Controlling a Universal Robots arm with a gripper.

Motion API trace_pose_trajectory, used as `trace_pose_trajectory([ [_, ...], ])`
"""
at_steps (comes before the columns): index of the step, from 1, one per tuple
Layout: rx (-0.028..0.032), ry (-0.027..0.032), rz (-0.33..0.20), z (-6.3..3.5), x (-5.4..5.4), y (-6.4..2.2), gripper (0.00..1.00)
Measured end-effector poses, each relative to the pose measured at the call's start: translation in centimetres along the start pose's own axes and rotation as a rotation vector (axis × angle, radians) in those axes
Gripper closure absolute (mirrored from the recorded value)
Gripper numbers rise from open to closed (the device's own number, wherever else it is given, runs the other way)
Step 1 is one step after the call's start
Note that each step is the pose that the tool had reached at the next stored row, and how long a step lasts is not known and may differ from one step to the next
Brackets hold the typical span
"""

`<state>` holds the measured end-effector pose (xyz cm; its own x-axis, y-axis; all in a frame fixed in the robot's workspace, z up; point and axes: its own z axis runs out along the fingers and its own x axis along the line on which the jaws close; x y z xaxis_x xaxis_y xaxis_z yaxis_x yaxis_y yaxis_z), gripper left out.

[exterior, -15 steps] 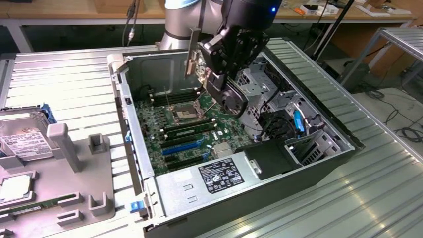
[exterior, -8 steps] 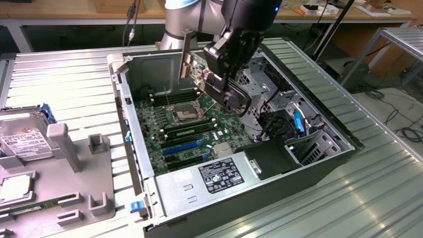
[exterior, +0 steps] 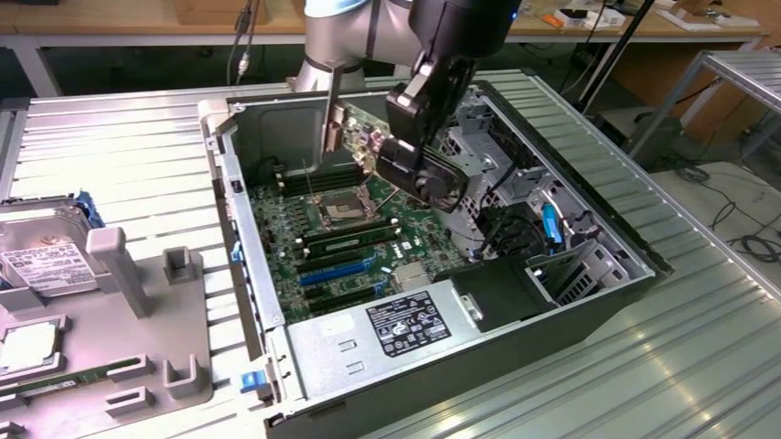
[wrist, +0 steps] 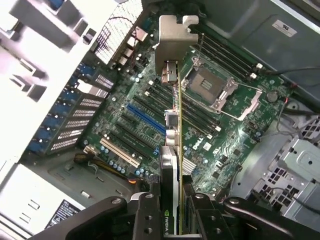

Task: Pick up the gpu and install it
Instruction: 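Insert the gpu into the slot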

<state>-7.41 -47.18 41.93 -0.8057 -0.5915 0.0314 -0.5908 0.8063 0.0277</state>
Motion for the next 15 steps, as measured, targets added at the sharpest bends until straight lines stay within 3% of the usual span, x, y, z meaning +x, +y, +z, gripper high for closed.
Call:
trace_pose_trajectory([
  [10,0.0061,0.0053,-0.193,0.05,0.00,0.00,0.73],
  [15,0.0105,0.0092,-0.333,0.09,0.00,0.00,0.73],
])
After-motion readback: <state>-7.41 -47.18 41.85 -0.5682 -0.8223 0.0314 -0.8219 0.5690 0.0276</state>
